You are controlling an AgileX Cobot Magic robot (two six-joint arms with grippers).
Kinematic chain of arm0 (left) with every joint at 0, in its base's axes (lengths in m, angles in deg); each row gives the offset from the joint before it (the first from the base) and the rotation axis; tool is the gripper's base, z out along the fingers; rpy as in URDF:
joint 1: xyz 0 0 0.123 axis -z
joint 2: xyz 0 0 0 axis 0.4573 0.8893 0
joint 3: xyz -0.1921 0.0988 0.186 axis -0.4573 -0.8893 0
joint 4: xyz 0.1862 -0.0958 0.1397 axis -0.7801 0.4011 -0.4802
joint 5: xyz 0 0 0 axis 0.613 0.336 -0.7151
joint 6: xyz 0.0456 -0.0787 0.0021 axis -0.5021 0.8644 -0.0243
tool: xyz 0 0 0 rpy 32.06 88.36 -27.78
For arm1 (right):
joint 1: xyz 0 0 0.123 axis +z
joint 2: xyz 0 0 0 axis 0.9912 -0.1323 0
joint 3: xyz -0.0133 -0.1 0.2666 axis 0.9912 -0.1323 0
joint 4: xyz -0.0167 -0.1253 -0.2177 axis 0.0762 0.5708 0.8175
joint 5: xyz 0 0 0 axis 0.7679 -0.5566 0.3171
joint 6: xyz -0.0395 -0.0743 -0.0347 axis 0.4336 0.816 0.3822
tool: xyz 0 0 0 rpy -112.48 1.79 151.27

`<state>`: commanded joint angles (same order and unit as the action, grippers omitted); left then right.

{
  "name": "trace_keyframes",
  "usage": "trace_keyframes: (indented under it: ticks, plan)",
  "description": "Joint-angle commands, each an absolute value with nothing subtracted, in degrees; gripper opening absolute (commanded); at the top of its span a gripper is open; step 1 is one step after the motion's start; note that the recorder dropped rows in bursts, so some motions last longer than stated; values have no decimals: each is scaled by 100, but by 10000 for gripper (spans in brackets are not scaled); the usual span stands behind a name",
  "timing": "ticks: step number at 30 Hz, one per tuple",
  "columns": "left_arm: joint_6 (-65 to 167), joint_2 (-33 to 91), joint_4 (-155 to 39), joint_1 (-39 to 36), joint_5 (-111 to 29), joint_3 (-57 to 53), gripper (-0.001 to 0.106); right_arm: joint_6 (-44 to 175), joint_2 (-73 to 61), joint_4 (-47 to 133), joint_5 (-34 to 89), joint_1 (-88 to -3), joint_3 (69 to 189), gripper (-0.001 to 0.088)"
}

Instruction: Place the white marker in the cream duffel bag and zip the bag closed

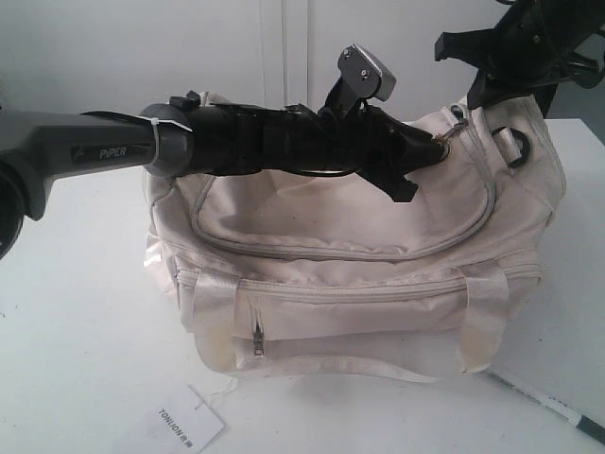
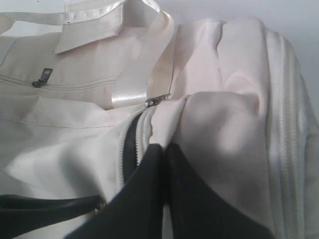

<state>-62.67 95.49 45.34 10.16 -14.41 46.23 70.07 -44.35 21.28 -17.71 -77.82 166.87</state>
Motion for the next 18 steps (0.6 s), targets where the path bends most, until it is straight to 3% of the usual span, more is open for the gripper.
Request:
trace_keyframes:
  ticks: [3, 6, 18]
  plan:
    - [-6227, 9549, 4534, 1016, -1441, 4623, 214, 7007, -4435, 2128, -1771, -7782, 16687, 0]
    - [-5975, 9525, 4534, 1016, -1429, 4623, 19, 7007, -4435, 2128, -1771, -7782, 16687, 0]
    - [-5259, 9213, 4338, 1016, -1293, 4623, 0, 7007, -4435, 2128, -1750, -7782, 16687, 0]
